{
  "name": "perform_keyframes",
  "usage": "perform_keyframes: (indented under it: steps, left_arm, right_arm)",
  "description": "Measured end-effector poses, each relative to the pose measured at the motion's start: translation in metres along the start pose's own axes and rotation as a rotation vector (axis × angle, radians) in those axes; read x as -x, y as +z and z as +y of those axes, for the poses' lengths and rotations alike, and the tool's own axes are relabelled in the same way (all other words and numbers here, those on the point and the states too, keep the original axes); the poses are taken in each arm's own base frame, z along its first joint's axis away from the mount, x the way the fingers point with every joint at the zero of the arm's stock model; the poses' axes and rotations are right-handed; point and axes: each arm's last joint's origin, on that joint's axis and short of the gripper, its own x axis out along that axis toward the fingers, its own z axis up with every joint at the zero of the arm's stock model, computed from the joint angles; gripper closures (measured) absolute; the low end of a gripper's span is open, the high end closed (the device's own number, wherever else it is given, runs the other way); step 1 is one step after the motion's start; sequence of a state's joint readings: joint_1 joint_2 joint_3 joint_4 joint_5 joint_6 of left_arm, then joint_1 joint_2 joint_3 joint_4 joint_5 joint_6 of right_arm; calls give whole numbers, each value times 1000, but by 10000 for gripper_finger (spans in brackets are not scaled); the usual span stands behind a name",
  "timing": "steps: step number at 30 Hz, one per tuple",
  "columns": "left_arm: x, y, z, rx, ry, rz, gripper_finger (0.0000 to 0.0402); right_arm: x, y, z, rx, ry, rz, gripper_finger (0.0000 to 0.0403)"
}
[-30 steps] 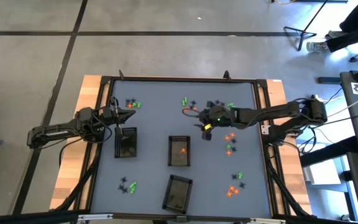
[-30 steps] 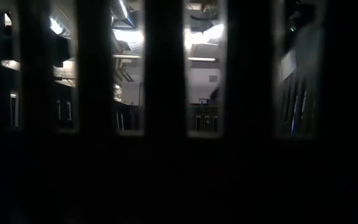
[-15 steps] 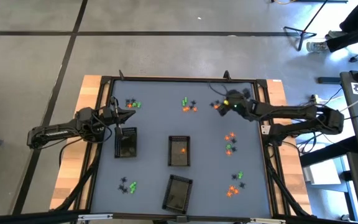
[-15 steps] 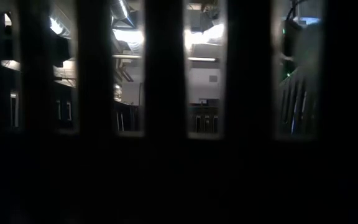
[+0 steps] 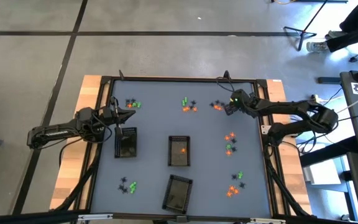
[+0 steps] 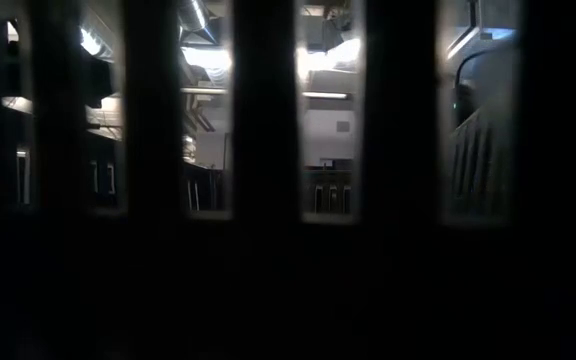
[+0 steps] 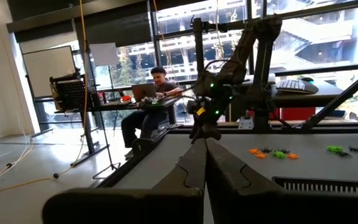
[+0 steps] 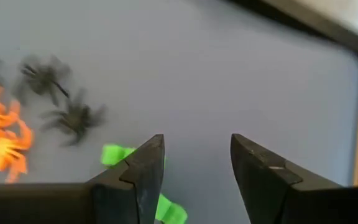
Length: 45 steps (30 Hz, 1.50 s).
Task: Sort Halloween decoration
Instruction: Put the green toy skeleton into the bottom black basket
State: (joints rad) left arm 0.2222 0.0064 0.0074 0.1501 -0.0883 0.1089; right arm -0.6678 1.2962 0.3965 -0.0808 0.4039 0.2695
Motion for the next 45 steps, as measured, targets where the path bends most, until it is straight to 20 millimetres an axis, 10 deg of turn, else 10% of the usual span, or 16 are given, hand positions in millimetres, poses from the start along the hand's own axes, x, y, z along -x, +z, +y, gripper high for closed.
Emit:
perform_keyframes:
  steps: [16,27,45]
  left_arm:
    - [0,0,0,0,0,0,401]
    - [0,0,0,0,0,0,401]
    - [0,0,0,0,0,0,401]
  right_arm:
    - [-13,1,-6,-11,16,68,221]
    - [26,16,5,47,146,15,221]
    - [25,-13,0,165,94,58,221]
